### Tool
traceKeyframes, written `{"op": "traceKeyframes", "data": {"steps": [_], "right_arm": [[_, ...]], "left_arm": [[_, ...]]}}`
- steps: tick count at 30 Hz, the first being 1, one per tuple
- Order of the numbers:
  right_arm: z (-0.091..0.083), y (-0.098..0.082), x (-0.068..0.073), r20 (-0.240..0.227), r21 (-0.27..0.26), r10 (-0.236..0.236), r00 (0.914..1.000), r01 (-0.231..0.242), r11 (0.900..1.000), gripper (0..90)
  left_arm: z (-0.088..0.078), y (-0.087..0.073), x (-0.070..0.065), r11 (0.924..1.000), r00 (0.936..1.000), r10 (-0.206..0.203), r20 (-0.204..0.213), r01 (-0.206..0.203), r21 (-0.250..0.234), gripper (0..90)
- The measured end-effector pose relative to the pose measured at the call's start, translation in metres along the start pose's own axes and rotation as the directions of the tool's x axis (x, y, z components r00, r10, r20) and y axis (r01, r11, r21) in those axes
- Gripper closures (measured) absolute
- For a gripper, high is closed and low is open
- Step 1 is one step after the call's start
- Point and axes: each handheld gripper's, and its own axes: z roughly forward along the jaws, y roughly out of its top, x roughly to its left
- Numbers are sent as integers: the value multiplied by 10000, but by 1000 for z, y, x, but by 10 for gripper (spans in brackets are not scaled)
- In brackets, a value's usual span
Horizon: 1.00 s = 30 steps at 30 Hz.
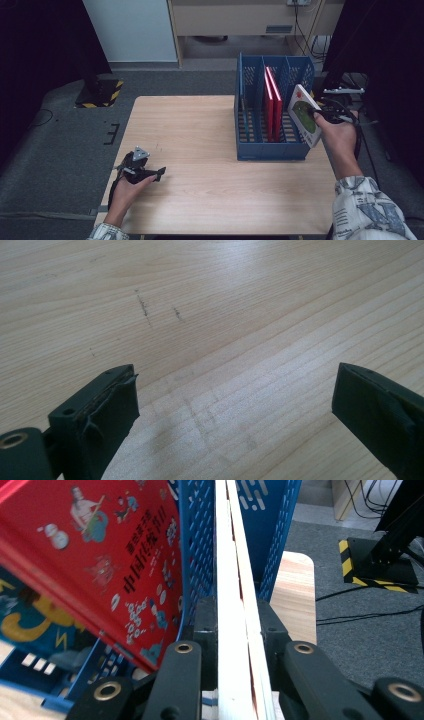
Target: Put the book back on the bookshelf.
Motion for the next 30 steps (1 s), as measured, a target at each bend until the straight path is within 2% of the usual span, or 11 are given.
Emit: {"op": "traceKeyframes", "data": {"steps": [11, 30], "right_arm": [[21, 7, 3, 227, 45, 211, 9995, -212, 9998, 767], [33, 12, 4, 305, -26, 383, 9988, -382, 9993, 767]], "left_arm": [[0, 0, 0, 10000, 10000, 2, 36, -2, -32, 39], [0, 1, 0, 10000, 10000, -23, 72, 24, -53, 39]]}}
